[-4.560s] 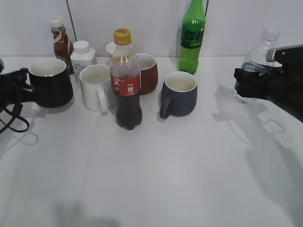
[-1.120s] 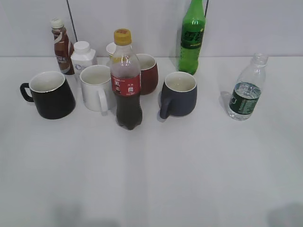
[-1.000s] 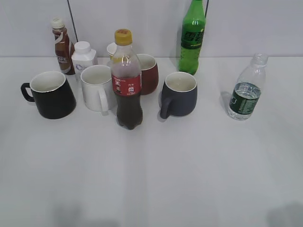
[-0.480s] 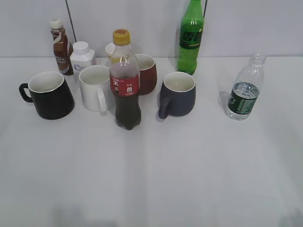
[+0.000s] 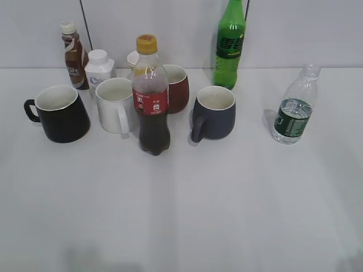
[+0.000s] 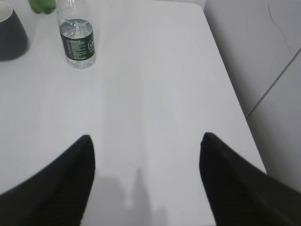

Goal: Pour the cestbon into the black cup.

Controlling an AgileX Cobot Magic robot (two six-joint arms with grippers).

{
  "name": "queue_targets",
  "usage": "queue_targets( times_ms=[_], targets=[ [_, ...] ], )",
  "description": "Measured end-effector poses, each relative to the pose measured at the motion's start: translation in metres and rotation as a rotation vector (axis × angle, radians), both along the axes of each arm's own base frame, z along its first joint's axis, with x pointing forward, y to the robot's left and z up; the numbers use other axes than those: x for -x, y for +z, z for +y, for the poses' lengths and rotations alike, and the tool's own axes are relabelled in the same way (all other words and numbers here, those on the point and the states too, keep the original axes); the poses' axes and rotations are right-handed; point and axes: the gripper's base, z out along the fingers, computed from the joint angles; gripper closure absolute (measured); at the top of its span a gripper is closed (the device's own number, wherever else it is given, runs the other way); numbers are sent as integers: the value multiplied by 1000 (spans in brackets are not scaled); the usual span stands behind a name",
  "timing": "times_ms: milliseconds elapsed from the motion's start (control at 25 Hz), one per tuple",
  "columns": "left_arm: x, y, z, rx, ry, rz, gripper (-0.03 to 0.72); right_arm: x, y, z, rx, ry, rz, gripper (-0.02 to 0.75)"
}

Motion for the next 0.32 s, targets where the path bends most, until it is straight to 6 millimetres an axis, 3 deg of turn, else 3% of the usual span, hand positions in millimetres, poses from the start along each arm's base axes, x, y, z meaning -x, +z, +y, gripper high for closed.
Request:
queue_targets(
  times_ms=[320],
  targets=[
    [0,0,0,0,0,0,251,0,0,0,1,0,0,201]
  ],
)
